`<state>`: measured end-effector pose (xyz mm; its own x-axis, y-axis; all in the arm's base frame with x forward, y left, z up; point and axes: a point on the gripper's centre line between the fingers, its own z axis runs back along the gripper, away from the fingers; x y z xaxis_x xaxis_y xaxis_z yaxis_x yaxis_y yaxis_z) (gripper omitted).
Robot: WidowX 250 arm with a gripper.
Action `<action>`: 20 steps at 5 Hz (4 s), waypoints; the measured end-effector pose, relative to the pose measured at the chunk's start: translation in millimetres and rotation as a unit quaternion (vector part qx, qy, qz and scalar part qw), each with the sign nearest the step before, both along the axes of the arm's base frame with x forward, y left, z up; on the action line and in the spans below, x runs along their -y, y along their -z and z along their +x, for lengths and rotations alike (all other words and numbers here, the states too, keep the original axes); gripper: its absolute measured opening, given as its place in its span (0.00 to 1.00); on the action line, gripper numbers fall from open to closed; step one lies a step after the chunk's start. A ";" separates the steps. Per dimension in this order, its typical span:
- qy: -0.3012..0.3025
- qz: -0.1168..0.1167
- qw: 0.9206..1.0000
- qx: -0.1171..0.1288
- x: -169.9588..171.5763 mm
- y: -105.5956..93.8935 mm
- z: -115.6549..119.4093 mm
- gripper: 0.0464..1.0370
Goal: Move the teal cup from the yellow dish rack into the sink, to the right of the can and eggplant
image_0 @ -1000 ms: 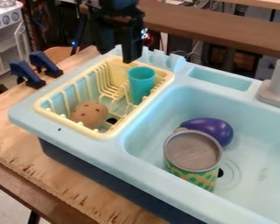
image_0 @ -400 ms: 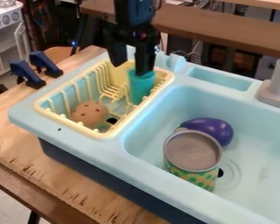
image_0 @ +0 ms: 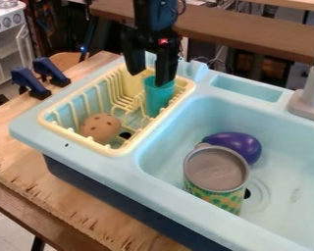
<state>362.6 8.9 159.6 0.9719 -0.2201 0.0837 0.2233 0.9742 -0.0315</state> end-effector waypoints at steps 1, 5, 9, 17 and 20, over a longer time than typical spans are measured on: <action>-0.002 0.000 1.000 0.001 0.0 -0.4 0.5 0.93; 0.006 -0.007 1.000 -0.025 2.9 14.5 3.2 0.10; 0.068 -0.063 0.995 0.020 49.0 -35.7 -13.9 0.05; 0.280 -0.058 0.958 -0.024 189.8 4.9 2.2 0.05; 0.298 -0.057 0.951 -0.057 203.9 34.7 -23.3 0.07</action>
